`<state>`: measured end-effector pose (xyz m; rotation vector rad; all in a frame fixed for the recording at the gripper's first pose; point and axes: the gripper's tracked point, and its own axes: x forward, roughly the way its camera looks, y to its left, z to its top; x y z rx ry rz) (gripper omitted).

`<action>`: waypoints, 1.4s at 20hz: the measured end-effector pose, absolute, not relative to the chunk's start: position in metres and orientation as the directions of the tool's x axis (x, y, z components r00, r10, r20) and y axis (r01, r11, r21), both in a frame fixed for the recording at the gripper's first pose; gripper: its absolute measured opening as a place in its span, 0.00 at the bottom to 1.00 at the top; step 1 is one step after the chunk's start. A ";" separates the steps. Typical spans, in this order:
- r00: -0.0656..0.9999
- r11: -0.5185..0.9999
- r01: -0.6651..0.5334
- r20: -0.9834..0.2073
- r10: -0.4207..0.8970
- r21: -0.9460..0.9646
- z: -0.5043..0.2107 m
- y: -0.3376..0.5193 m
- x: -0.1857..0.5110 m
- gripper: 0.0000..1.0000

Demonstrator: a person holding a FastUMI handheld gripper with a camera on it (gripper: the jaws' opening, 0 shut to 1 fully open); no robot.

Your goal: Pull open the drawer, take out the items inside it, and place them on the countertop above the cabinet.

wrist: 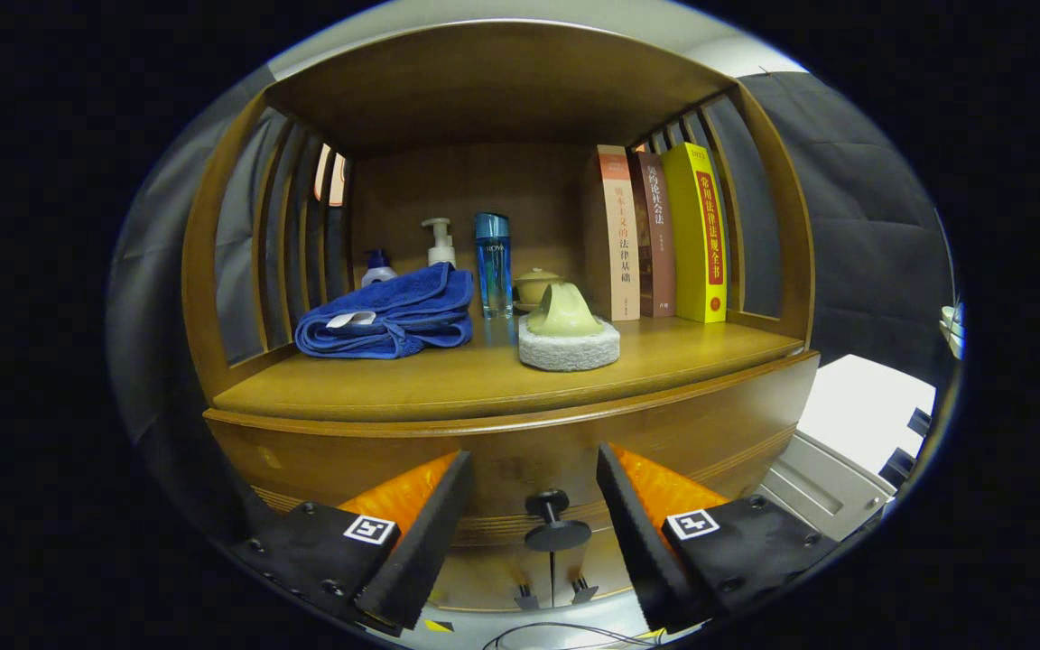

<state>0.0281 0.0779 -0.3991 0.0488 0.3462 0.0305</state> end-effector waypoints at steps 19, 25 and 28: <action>0.953 0.999 -0.031 -0.299 0.042 0.043 -0.323 0.059 0.018 0.95; 0.964 0.998 -0.046 -0.261 0.057 0.048 -0.250 0.047 0.014 0.95; 0.974 0.998 -0.059 -0.218 0.056 -0.006 -0.182 0.045 0.012 0.95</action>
